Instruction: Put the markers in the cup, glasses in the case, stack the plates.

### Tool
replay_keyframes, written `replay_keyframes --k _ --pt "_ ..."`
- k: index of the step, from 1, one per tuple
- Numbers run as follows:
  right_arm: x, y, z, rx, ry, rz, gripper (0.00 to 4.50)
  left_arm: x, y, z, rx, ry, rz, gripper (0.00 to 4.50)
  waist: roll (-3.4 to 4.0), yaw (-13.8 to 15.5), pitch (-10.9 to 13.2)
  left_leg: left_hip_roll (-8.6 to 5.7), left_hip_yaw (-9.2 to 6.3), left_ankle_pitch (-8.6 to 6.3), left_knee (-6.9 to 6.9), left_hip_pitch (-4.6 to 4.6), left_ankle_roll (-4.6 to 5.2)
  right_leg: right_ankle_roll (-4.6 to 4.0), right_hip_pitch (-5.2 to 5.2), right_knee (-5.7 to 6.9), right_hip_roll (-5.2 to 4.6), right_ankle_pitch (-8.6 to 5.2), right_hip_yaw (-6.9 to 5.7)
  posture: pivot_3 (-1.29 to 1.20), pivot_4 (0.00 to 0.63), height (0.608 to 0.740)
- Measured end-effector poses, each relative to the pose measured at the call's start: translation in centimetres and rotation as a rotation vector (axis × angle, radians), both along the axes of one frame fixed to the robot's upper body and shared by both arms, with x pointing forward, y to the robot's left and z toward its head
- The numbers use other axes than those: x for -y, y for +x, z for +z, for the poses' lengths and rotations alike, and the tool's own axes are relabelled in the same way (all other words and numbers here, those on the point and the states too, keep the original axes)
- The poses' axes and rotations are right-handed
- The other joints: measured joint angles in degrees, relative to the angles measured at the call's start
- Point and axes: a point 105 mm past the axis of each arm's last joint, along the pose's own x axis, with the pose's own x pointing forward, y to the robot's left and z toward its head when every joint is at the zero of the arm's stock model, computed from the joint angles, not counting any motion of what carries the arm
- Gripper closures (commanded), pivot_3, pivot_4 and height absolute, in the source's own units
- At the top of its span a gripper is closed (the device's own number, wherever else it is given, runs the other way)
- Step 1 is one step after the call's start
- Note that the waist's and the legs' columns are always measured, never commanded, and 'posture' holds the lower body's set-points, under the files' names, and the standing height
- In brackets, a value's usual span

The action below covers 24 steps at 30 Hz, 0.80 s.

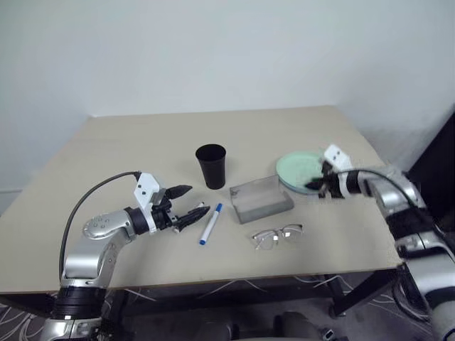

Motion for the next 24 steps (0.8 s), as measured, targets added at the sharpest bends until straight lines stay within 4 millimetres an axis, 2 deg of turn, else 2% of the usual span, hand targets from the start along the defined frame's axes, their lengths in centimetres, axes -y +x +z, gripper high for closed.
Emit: replay_keyframes --k 1,3,5,9,12,13,14,19,24 --pt "-0.2 0.9 1.1 0.043 0.012 -0.028 4.48 0.0 0.0 0.0 0.000 0.000 -0.001 0.00 -0.03 0.05 -0.02 0.01 0.00 0.00 -0.03 0.06 0.00 -0.01 0.05 0.00 0.01 -0.01 -0.01 0.00 0.000 0.732" --pt "-0.4 2.3 1.8 0.084 0.029 -0.088 4.48 0.1 0.0 0.0 0.000 0.000 -0.001 0.00 -0.08 0.09 -0.03 0.01 0.00 -0.01 -0.07 0.11 -0.01 -0.04 0.10 -0.01 0.02 -0.02 -0.02 0.00 0.000 0.732" --pt "-0.5 3.2 0.9 0.080 0.030 -0.150 4.48 0.1 0.0 -0.1 0.000 -0.002 -0.001 0.00 -0.09 0.21 -0.03 -0.10 0.00 0.00 -0.08 0.08 -0.01 -0.04 0.11 -0.01 0.03 -0.01 -0.02 0.00 0.000 0.732" --pt "0.1 3.9 -2.2 0.045 -0.013 -0.265 4.48 0.3 0.1 -0.1 -0.001 -0.007 0.002 0.00 -0.06 0.19 -0.02 -0.31 -0.03 0.01 -0.17 -0.12 0.00 -0.09 -0.08 -0.01 -0.03 0.12 0.16 0.00 0.000 0.732" --pt "1.2 4.2 -2.9 0.066 -0.053 -0.331 4.48 0.3 0.1 -0.2 -0.002 -0.007 0.006 0.00 -0.06 0.08 -0.02 -0.33 -0.04 0.01 -0.27 -0.11 0.01 -0.20 -0.11 -0.07 -0.03 0.19 0.21 0.00 0.000 0.732" --pt "1.4 4.4 -2.8 0.075 -0.059 -0.347 3.87 0.3 0.1 -0.2 -0.001 -0.007 0.006 0.00 -0.06 0.06 -0.02 -0.33 -0.04 0.01 -0.29 -0.10 0.01 -0.19 -0.10 -0.08 -0.03 0.18 0.21 0.00 0.000 0.732" --pt "1.5 4.5 -2.7 0.086 -0.061 -0.360 3.65 0.3 0.1 -0.2 -0.002 -0.007 0.006 0.00 -0.05 0.04 -0.02 -0.33 -0.04 0.01 -0.30 -0.09 0.01 -0.16 -0.10 -0.08 -0.02 0.16 0.21 0.00 0.000 0.732" --pt "1.8 4.7 -2.9 0.103 -0.067 -0.391 1.96 0.2 0.1 -0.2 -0.002 -0.006 0.012 0.00 -0.05 -0.56 -0.02 -0.30 -0.03 0.00 -0.29 0.04 -0.02 -0.14 0.03 -0.03 0.03 0.13 0.17 0.00 0.000 0.732" --pt "1.6 4.7 -3.1 0.099 -0.065 -0.388 0.11 0.3 0.0 -0.1 0.004 -0.005 0.010 0.00 -0.04 -1.48 -0.01 -0.29 -0.05 0.06 -0.25 0.18 0.07 -0.14 0.12 0.04 0.03 0.13 0.20 0.00 0.000 0.732"
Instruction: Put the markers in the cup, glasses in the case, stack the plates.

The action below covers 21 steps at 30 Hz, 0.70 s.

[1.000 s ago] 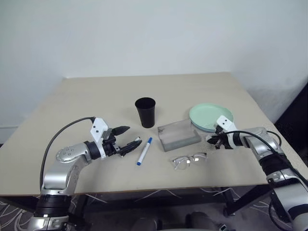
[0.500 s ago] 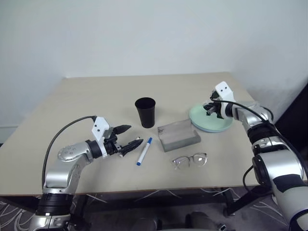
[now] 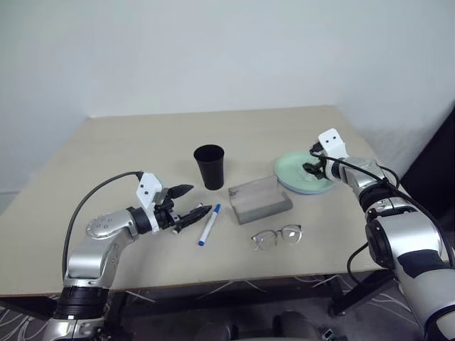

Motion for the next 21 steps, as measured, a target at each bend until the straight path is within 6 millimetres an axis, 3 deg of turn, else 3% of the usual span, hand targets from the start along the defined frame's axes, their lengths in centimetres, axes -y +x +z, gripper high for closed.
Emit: replay_keyframes --k 8,13,15,21 --pt "1.4 -0.1 0.6 0.005 0.006 -0.010 0.05 0.2 0.1 -0.2 -0.003 0.018 -0.004 0.00 0.00 -0.10 0.00 0.02 0.00 0.05 -0.02 0.03 0.09 0.01 0.00 0.00 0.00 0.00 0.02 0.00 0.000 0.732" --pt "3.1 -0.4 4.3 0.076 0.036 0.093 0.05 1.3 0.4 -0.3 0.003 0.077 -0.050 0.00 0.03 0.20 0.02 -0.03 0.01 0.05 0.03 -0.08 0.09 0.02 0.00 -0.05 -0.03 0.00 -0.01 0.00 0.000 0.732" --pt "3.9 -1.3 6.1 0.101 0.065 0.173 0.05 2.0 0.7 0.0 0.016 0.098 -0.076 0.00 0.01 0.33 0.01 -0.03 -0.01 0.04 0.08 -0.17 0.09 0.03 0.03 -0.08 -0.03 -0.01 -0.10 0.00 0.000 0.732" --pt "5.8 -5.3 8.5 0.058 0.159 0.339 0.05 3.9 1.4 0.3 0.020 0.177 -0.144 0.00 0.03 0.28 0.02 0.02 0.02 0.04 0.17 -0.27 0.10 0.05 -0.01 -0.06 -0.05 -0.02 -0.11 0.00 0.000 0.732"
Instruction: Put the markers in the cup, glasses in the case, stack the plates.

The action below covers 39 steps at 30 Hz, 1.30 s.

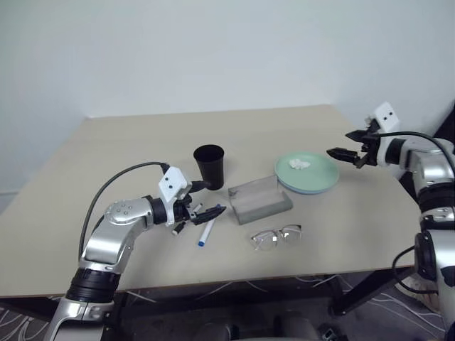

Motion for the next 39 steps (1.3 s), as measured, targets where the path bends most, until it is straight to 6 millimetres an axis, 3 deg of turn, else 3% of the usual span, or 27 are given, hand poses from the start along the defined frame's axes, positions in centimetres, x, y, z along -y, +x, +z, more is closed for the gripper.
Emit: replay_keyframes --k 4,9,13,17,21,27,39 --pt "0.3 -2.7 0.7 -0.059 0.011 0.099 0.05 1.4 0.3 -0.3 -0.017 0.077 -0.046 0.00 -0.01 -0.03 0.00 0.05 0.04 -0.10 0.10 -0.01 -0.16 0.04 0.02 0.01 0.01 -0.04 -0.06 0.00 0.000 0.732" --pt "-1.1 -6.5 -0.6 -0.192 -0.018 0.304 0.05 4.2 0.1 -0.6 -0.019 0.198 -0.175 0.00 -0.03 0.12 0.03 0.06 0.07 -0.12 0.25 -0.15 -0.20 0.08 0.01 0.02 0.00 -0.07 -0.11 0.00 0.000 0.732" --pt "-1.6 -8.1 0.0 -0.226 -0.035 0.407 0.05 6.9 0.1 0.1 -0.019 0.243 -0.269 0.00 -0.09 0.16 0.07 0.05 0.06 -0.12 0.31 -0.19 -0.20 0.18 0.04 -0.02 -0.03 -0.13 -0.12 0.00 0.000 0.732" --pt "-1.5 -8.6 -0.3 -0.248 -0.043 0.427 0.05 10.3 -0.1 0.5 -0.029 0.273 -0.359 0.00 -0.19 0.68 0.12 0.03 0.06 -0.13 0.33 -0.22 -0.18 0.25 0.04 -0.03 -0.04 -0.15 -0.12 0.00 0.000 0.732" --pt "-1.6 -8.9 -0.7 -0.253 -0.049 0.432 0.05 12.4 -0.1 -0.7 -0.081 0.323 -0.400 0.00 -0.19 0.84 0.12 0.06 0.05 -0.12 0.27 -0.20 -0.12 0.25 -0.01 0.00 -0.01 -0.15 -0.11 0.00 0.000 0.732" --pt "-1.6 -9.3 -1.2 -0.262 -0.052 0.418 0.05 13.8 -0.3 -2.5 -0.130 0.396 -0.434 0.00 -0.19 1.61 0.14 0.04 0.06 -0.06 0.28 -0.23 -0.01 0.25 -0.02 -0.01 -0.01 -0.15 -0.11 0.00 0.000 0.732" --pt "-2.0 -10.0 -1.6 -0.261 -0.036 0.401 0.05 15.2 -0.2 -3.7 -0.129 0.441 -0.464 0.00 -0.29 2.52 0.20 0.06 0.08 -0.12 0.38 -0.25 -0.03 0.25 0.00 -0.01 -0.01 -0.15 -0.12 0.00 0.000 0.732"
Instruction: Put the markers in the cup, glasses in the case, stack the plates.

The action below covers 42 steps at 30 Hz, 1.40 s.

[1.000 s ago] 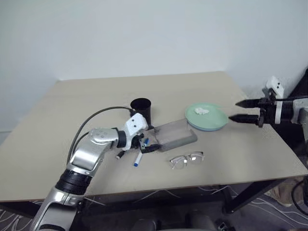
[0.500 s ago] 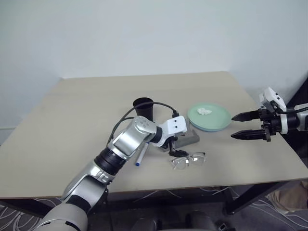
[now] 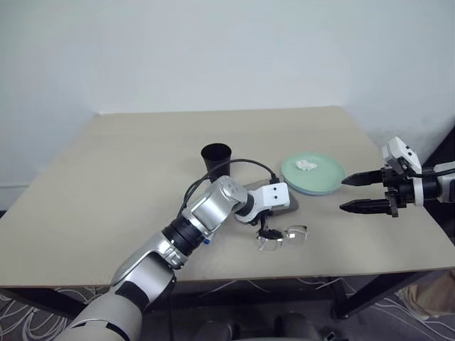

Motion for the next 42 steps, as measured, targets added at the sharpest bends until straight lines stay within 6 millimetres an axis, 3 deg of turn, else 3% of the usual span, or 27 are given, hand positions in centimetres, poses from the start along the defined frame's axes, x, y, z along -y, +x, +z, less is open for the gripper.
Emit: replay_keyframes --k 5,12,16,32,35,40,42 --pt "-0.2 -0.2 -0.3 -0.007 0.005 -0.002 0.05 0.5 -0.1 -0.4 -0.009 0.007 -0.006 0.00 0.00 0.44 0.00 -0.01 0.00 0.01 0.08 -0.03 0.02 0.00 0.02 0.00 0.00 0.00 -0.01 0.00 0.000 0.732" --pt "-0.4 -0.4 -0.4 -0.013 0.012 -0.001 0.00 1.7 -0.1 -0.4 -0.011 0.007 -0.024 2.17 -0.02 0.62 0.01 -0.02 0.01 -0.05 0.19 -0.06 0.07 0.01 0.05 -0.02 -0.01 0.00 -0.01 0.00 0.000 0.732" --pt "-0.4 -0.7 -0.6 -0.019 0.005 -0.001 0.00 2.4 -0.4 -0.6 -0.021 -0.001 -0.039 2.17 -0.04 0.61 0.03 -0.01 0.02 -0.06 0.19 -0.05 0.09 0.01 0.05 -0.01 -0.01 0.00 -0.01 0.00 0.000 0.732" --pt "-0.3 -0.8 -0.6 -0.011 0.011 -0.018 0.00 2.1 -0.7 -1.6 -0.035 0.056 -0.073 2.17 -0.04 0.62 0.03 -0.01 0.04 -0.07 0.28 -0.06 0.11 0.02 0.07 0.00 0.00 0.00 -0.01 0.00 0.000 0.732" --pt "-0.4 -0.8 -0.6 -0.009 0.017 -0.022 0.00 2.1 -0.8 -1.9 -0.044 0.064 -0.072 2.74 -0.04 0.62 0.03 -0.01 0.05 -0.07 0.28 -0.06 0.12 0.02 0.08 0.00 0.00 0.00 -0.01 0.00 0.000 0.732" --pt "-0.3 -0.8 -0.8 -0.011 0.019 -0.028 0.00 2.2 -0.7 -1.8 -0.040 0.061 -0.081 4.29 -0.02 0.62 0.01 -0.01 0.04 -0.09 0.31 -0.02 0.10 0.02 0.17 -0.01 0.00 0.00 -0.02 0.00 0.000 0.732" --pt "-0.3 -0.8 -0.8 -0.011 0.019 -0.029 0.00 2.4 -0.8 -1.5 -0.034 0.053 -0.098 4.49 0.01 0.67 -0.01 -0.02 -0.02 -0.14 0.41 0.01 0.03 0.05 0.32 -0.05 0.00 -0.04 -0.06 0.00 0.000 0.732"
